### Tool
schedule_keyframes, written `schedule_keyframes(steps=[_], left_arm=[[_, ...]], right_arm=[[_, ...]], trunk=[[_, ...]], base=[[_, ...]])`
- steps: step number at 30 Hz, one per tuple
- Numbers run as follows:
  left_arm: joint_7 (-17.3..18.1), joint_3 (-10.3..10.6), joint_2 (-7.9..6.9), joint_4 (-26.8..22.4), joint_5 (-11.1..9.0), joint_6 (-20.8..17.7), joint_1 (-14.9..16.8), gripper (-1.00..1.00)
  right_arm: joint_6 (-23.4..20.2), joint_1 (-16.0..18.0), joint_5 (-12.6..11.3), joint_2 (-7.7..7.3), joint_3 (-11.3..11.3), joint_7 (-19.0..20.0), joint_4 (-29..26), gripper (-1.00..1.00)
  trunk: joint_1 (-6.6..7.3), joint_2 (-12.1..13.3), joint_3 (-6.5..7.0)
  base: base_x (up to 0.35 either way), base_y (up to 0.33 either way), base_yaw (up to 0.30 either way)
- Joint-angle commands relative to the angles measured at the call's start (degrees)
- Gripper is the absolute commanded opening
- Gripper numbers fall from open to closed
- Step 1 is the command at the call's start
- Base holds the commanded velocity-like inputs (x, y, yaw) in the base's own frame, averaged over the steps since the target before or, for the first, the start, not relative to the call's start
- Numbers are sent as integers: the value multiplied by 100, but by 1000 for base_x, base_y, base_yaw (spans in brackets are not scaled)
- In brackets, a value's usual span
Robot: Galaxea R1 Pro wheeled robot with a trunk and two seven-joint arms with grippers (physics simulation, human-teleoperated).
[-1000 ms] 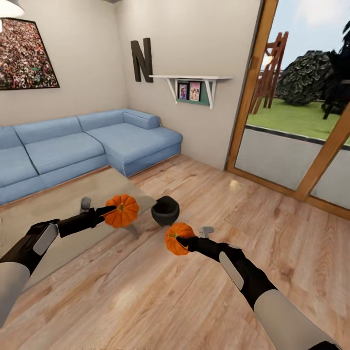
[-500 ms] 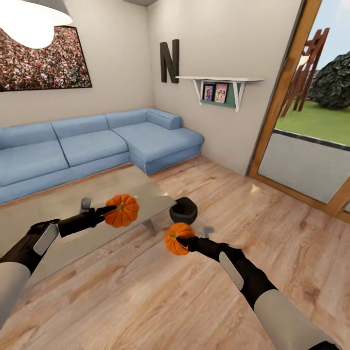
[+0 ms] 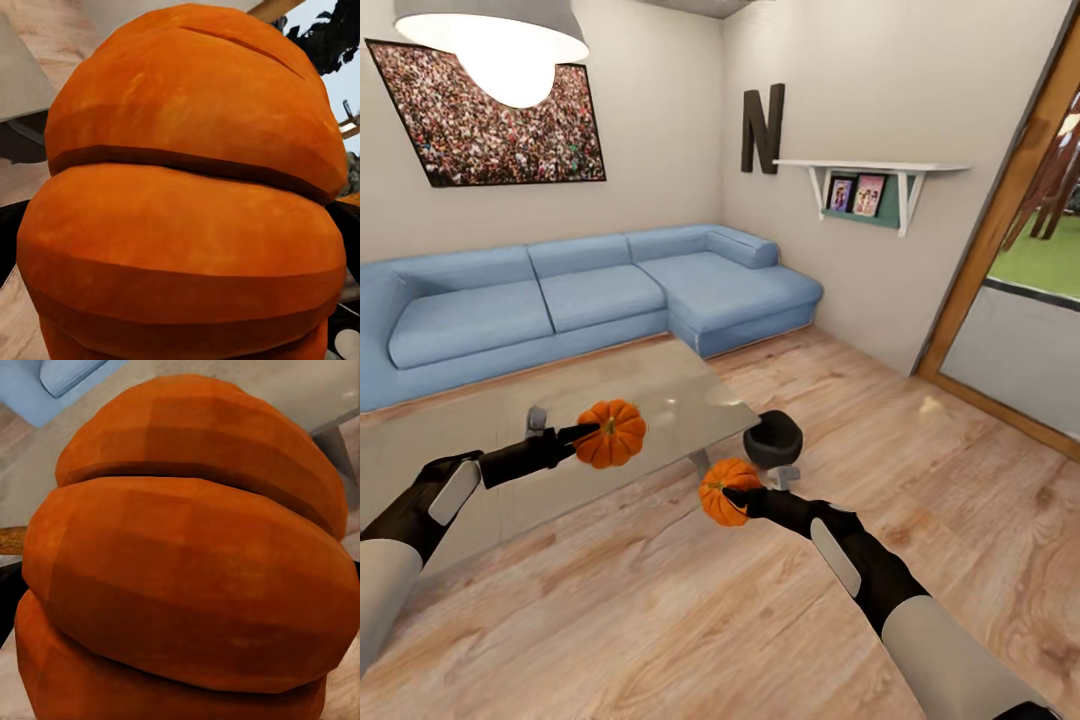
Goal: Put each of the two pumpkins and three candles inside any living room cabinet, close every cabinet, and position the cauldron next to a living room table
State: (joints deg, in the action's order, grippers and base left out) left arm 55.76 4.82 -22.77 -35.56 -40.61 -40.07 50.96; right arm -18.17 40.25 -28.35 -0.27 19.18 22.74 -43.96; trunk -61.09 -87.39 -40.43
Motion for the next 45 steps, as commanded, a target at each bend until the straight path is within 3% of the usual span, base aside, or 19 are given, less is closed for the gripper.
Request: schedule_keyframes(steps=[1, 6, 21, 35, 40, 45], left_arm=[[5, -6, 0, -3, -35, -18, 1, -100], [5, -7, 0, 0, -35, -20, 1, -100], [9, -8, 0, -1, -35, -16, 1, -100], [26, -24, -7, 5, -42, -11, -4, -100], [24, -270, -9, 134, -41, 3, -22, -100], [26, -650, -9, 403, -42, 22, -25, -100]], right_arm=[[-3, 1, -21, 1, -2, -6, -1, -100], [-3, 1, -21, 1, -2, -7, 2, -100], [-3, 1, -32, -7, -2, 18, 26, -100], [-3, 1, -21, 1, -2, 11, -5, -100], [-3, 1, -21, 1, -2, 11, 1, -100], [-3, 1, -21, 1, -2, 11, 10, -100]], trunk=[[0, 0, 6], [0, 0, 31], [330, 601, 359], [330, 601, 359], [330, 601, 359], [330, 601, 359]], base=[[0, 0, 257], [0, 0, 257], [0, 0, 202], [0, 0, 268], [0, 0, 284], [0, 0, 284]])
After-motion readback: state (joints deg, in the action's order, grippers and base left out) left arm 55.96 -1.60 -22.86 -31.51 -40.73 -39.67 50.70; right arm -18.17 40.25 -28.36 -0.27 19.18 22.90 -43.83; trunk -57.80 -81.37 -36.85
